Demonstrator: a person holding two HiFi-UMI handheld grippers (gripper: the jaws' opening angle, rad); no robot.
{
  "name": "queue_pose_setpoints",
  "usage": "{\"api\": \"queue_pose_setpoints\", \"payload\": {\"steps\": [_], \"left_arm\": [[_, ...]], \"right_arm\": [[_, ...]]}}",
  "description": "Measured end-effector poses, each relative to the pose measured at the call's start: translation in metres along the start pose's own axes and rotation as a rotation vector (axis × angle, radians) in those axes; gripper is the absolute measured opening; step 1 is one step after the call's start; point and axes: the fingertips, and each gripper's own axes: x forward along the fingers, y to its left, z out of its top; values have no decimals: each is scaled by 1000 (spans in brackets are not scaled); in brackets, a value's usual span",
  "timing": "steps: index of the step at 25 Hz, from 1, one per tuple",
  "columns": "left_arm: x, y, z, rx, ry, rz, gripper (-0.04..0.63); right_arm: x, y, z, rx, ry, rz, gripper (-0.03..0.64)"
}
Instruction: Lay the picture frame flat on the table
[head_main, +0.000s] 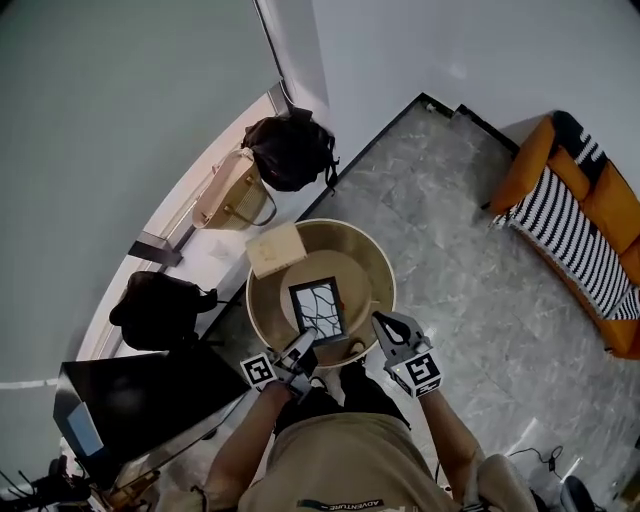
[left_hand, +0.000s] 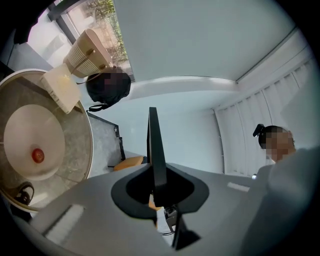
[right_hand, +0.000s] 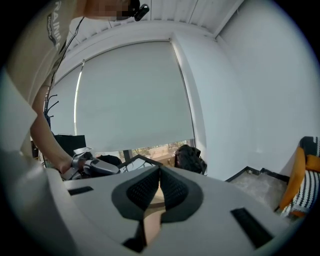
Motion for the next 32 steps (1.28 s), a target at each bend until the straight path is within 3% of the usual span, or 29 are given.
{"api": "queue_pose_setpoints", "payload": {"steps": [8, 12, 17, 23, 32], "left_arm": [[54, 65, 22, -48, 36, 22, 49], [73, 126, 44, -87, 4, 36, 49], [91, 227, 63, -96, -23, 107, 49], [112, 312, 71, -143, -63, 126, 49], [139, 372, 79, -166, -32, 173, 49]], "right_arm": [[38, -52, -11, 33, -47, -86, 6], [49, -65, -33, 43, -23, -110, 6], [59, -61, -60, 35, 17, -73, 6], [61, -54, -119, 94, 93, -54, 6], [49, -57, -188, 255, 176, -76, 6]]}}
